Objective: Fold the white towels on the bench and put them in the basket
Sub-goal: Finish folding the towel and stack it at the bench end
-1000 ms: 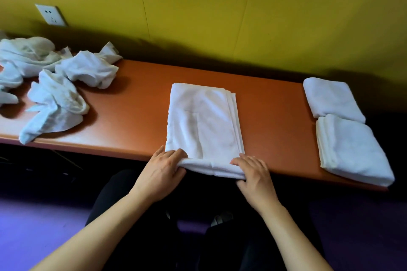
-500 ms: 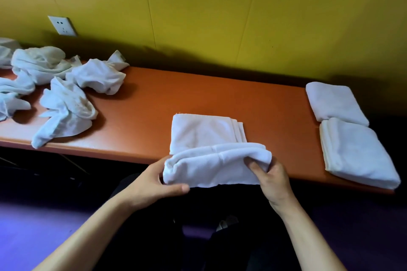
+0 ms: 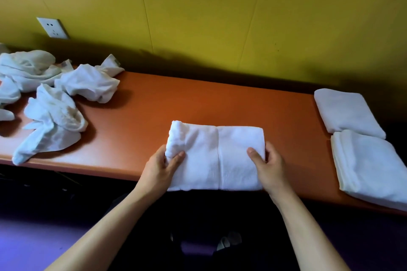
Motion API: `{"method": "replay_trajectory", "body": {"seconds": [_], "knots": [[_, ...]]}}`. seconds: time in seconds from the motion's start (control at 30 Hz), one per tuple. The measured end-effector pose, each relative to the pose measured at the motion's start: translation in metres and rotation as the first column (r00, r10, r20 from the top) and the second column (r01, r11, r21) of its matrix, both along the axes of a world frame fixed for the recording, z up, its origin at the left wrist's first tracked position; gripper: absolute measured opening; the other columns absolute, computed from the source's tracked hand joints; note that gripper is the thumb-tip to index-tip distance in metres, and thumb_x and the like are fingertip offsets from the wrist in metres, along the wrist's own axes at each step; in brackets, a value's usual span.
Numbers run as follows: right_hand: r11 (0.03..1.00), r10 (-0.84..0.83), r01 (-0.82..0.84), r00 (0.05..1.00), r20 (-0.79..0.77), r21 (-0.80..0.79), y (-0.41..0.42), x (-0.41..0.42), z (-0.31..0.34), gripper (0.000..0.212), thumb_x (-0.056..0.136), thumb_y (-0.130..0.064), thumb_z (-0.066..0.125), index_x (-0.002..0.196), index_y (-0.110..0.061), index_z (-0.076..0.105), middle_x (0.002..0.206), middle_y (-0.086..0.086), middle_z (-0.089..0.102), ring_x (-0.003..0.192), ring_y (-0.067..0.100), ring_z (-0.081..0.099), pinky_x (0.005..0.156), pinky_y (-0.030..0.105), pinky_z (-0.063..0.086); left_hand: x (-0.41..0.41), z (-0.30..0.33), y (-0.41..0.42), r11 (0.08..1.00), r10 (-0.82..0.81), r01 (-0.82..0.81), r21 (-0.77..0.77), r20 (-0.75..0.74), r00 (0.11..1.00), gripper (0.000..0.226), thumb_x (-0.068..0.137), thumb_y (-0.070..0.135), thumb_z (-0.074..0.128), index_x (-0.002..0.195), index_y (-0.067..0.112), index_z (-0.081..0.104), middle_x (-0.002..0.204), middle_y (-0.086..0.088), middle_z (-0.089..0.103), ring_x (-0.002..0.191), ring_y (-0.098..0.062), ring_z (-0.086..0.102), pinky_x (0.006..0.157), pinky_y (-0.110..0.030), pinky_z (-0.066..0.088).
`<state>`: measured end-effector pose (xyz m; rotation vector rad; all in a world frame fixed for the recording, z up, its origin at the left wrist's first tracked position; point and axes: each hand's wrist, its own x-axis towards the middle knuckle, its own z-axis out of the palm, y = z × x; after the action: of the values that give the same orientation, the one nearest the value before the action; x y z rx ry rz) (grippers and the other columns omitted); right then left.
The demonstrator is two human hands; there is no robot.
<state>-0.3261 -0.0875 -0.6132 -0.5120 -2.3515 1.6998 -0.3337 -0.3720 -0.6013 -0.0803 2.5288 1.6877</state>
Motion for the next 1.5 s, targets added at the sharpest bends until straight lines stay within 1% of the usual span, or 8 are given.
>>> {"method": "replay_trajectory", "body": {"seconds": [0.13,0.37,0.7,0.93,1.07,1.13,1.23,1.5], "knots": [[0.980,-0.079,0.098,0.990,-0.115,0.172,-0.010,-0.030,0.000,0.029,0.088,-0.035,0.072,0.087,-0.010,0.057,0.075,0.005,0.062,0.063,0.008,0.049,0.060,0.024,0.040,-0.027,-0.002,0.008,0.983,0.160,-0.163,-0.083,-0.042,0.986,0.036,0.093,0.046,0.065,0.082,0.014,0.052,0.075,-0.012,0.063,0.069,-0.027,0.058,0.062,-0.041,0.045],[0.919,-0.100,0.048,0.988,0.114,0.392,-0.022,-0.065,-0.031,0.042,0.095,-0.037,0.064,0.127,-0.010,0.059,0.124,0.012,0.067,0.113,0.034,0.061,0.087,0.035,0.044,-0.063,-0.020,0.018,0.883,0.286,-0.271,-0.384,-0.019,0.958,0.039,0.088,0.055,0.065,0.096,0.018,0.054,0.081,0.006,0.061,0.078,-0.025,0.054,0.067,-0.035,0.036],[0.855,-0.266,0.065,0.907,0.327,0.514,-0.008,-0.032,-0.032,0.049,0.092,-0.064,0.047,0.108,-0.019,0.055,0.112,0.011,0.063,0.107,0.037,0.059,0.088,0.041,0.046,-0.053,-0.020,0.015,0.898,0.316,-0.220,-0.381,0.212,0.925,0.043,0.098,0.055,0.044,0.104,0.013,0.052,0.102,-0.006,0.058,0.095,-0.030,0.052,0.081,-0.037,0.037],[0.990,-0.142,0.111,0.808,0.572,0.089,-0.015,-0.010,-0.013,0.061,0.077,-0.059,0.071,0.111,-0.011,0.057,0.101,0.003,0.068,0.058,0.024,0.069,0.042,0.025,0.046,-0.035,-0.005,0.015,0.959,0.226,-0.148,-0.241,0.339,0.913,0.051,0.091,0.050,0.046,0.098,0.002,0.061,0.090,-0.012,0.063,0.091,-0.037,0.060,0.071,-0.037,0.040],[0.943,-0.006,0.205,0.798,0.602,-0.262,-0.002,0.004,-0.011,0.070,0.057,-0.054,0.086,0.108,-0.009,0.070,0.100,0.004,0.076,0.086,0.022,0.073,0.071,0.034,0.060,-0.024,0.008,0.026,0.963,0.270,-0.248,-0.107,0.411,0.871,0.034,0.096,0.028,0.056,0.074,0.002,0.059,0.072,-0.010,0.058,0.063,-0.025,0.053,0.055,-0.032,0.038],[0.955,-0.032,0.178,0.856,0.516,-0.237,0.005,0.015,-0.007,0.042,0.071,-0.038,0.085,0.102,-0.012,0.073,0.099,0.002,0.077,0.088,0.019,0.074,0.086,0.038,0.060,-0.016,0.011,0.037,0.968,0.246,-0.244,-0.056,0.399,0.883,0.030,0.096,0.022,0.057,0.074,0.002,0.058,0.068,-0.008,0.055,0.059,-0.021,0.049,0.054,-0.031,0.036],[0.958,-0.056,0.167,0.905,0.423,-0.232,0.020,0.029,0.008,0.017,0.080,-0.031,0.079,0.092,-0.022,0.070,0.098,-0.004,0.077,0.090,0.015,0.074,0.087,0.037,0.059,-0.008,0.015,0.055,0.981,0.177,-0.194,0.017,0.347,0.921,0.028,0.097,0.017,0.057,0.071,0.007,0.055,0.064,-0.003,0.050,0.059,-0.020,0.044,0.053,-0.032,0.033],[0.967,-0.090,0.154,0.952,0.293,-0.203,0.094,0.044,0.045,0.028,0.082,-0.033,0.079,0.106,-0.023,0.070,0.103,-0.007,0.076,0.095,0.014,0.072,0.085,0.034,0.059,-0.013,0.038,0.116,0.995,0.049,-0.073,0.067,0.307,0.950,0.015,0.092,0.018,0.061,0.084,0.008,0.067,0.072,-0.008,0.061,0.066,-0.027,0.053,0.059,-0.033,0.041]]}}
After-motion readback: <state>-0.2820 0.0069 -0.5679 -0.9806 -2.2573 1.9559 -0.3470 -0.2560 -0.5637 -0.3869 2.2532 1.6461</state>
